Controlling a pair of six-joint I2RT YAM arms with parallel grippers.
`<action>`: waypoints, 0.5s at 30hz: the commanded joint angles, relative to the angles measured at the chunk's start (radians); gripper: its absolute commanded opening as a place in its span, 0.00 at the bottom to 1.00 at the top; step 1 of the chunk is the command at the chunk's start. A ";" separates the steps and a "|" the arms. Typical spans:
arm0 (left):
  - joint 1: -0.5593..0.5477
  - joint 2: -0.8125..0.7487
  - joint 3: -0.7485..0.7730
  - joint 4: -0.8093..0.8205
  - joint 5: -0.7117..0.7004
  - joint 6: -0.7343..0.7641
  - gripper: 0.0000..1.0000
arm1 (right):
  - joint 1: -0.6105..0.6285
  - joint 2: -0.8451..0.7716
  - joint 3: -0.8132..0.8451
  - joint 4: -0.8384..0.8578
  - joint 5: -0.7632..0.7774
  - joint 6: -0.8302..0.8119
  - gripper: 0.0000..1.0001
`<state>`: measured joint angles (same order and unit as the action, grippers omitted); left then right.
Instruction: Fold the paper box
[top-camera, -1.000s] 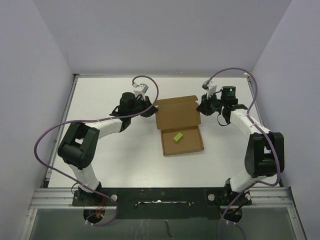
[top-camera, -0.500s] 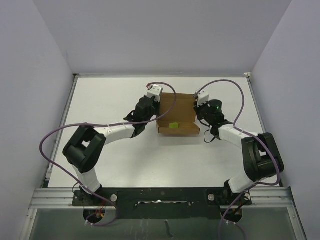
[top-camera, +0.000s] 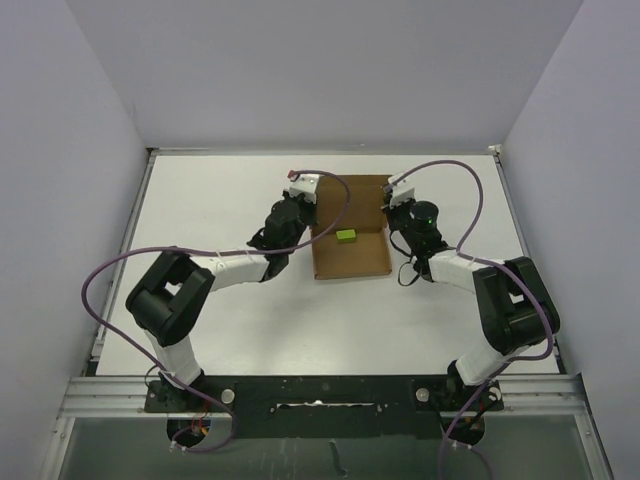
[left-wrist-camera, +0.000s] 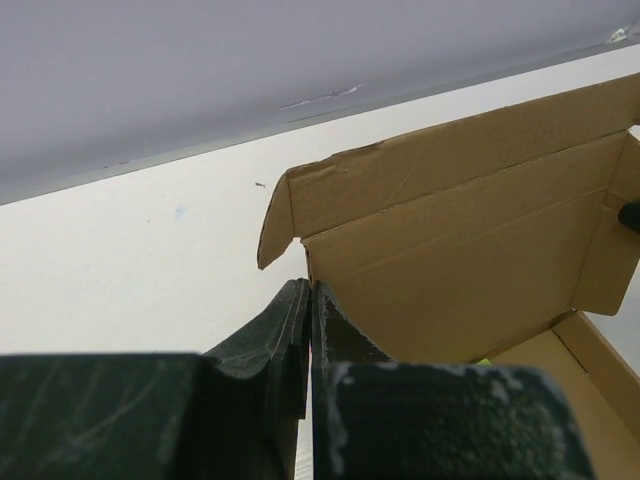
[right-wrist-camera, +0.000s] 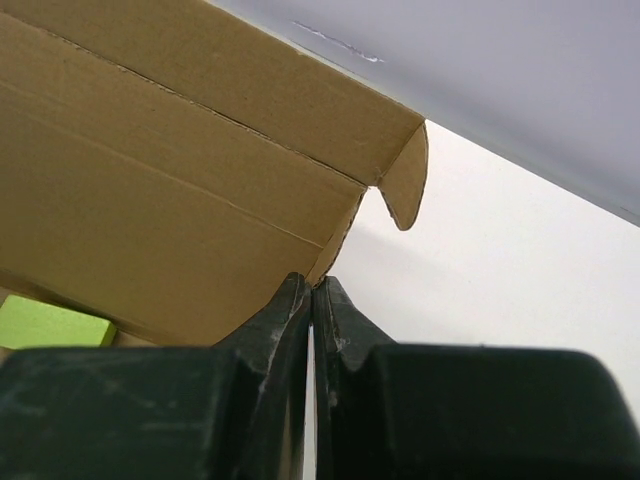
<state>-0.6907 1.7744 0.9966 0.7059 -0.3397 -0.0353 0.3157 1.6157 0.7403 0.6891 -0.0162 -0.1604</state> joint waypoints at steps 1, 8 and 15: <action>-0.014 0.015 -0.048 0.224 0.091 0.004 0.00 | 0.028 -0.036 -0.017 0.139 -0.080 0.015 0.00; -0.022 0.011 -0.141 0.284 0.074 -0.023 0.00 | 0.028 -0.075 -0.065 0.092 -0.138 0.030 0.01; -0.046 0.002 -0.207 0.360 0.056 -0.012 0.00 | 0.033 -0.131 -0.091 0.010 -0.171 0.042 0.02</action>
<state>-0.6971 1.7763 0.8043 0.9379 -0.3294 -0.0406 0.3161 1.5520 0.6537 0.6884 -0.0906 -0.1463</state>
